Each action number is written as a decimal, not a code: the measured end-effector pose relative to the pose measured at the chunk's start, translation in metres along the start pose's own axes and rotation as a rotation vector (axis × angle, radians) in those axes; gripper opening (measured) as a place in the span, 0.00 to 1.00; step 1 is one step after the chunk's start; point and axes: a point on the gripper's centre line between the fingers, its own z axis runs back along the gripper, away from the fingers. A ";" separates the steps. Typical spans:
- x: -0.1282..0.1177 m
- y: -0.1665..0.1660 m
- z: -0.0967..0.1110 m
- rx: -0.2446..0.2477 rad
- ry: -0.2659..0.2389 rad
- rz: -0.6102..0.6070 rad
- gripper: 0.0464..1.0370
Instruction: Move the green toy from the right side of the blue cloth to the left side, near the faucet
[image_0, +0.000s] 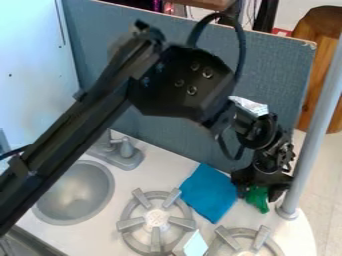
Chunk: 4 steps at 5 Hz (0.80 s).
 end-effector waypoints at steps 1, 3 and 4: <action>0.005 0.000 -0.008 0.006 0.013 0.021 0.97; 0.010 -0.002 -0.021 0.018 0.027 0.049 0.92; 0.015 -0.003 -0.018 0.006 0.034 0.075 0.77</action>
